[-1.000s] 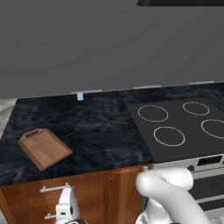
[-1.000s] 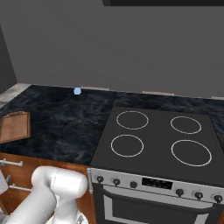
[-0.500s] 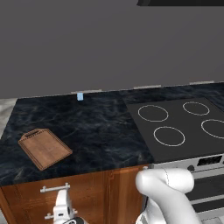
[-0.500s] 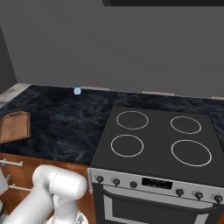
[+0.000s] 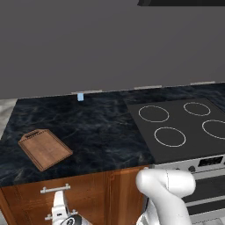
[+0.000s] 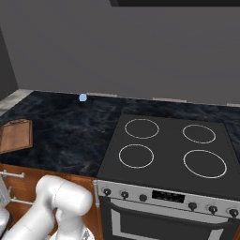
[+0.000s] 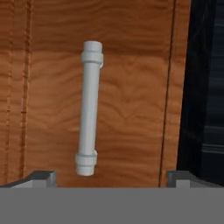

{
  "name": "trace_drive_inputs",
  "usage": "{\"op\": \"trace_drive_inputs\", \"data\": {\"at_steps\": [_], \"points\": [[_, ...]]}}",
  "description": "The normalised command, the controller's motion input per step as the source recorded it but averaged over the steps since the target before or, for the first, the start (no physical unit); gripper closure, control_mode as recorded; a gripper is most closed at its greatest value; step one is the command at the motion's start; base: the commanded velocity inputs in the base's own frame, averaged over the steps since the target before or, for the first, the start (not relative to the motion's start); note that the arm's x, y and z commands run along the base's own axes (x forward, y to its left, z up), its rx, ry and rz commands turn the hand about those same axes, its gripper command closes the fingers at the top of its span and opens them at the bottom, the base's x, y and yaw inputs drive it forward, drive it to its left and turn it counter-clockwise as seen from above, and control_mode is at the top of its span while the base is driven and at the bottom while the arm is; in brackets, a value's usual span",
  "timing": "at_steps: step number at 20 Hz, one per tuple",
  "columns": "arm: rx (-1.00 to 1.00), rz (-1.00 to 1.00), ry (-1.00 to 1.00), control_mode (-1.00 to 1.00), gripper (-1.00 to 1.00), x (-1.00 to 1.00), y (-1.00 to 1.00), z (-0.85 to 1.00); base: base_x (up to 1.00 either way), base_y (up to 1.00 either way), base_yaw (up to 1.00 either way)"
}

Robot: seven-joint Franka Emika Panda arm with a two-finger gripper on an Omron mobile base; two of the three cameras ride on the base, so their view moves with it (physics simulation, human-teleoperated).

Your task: Open the drawer on the left and place the cutting tools on the cutting board.

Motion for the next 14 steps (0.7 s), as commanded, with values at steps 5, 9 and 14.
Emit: {"op": "trace_drive_inputs", "data": {"at_steps": [5, 9, 14], "points": [[0.01, 0.07, 0.0, -1.0, -1.0, 0.33, 0.26, -0.26, 0.0, 0.0, 0.0], [0.0, 0.06, 0.0, -1.0, -1.0, 0.32, 0.24, -0.28, 0.0, 0.0, 0.0], [0.0, 0.05, 0.0, -1.0, -1.0, 0.25, 0.24, -0.24, 0.0, 0.0, 0.0]]}}
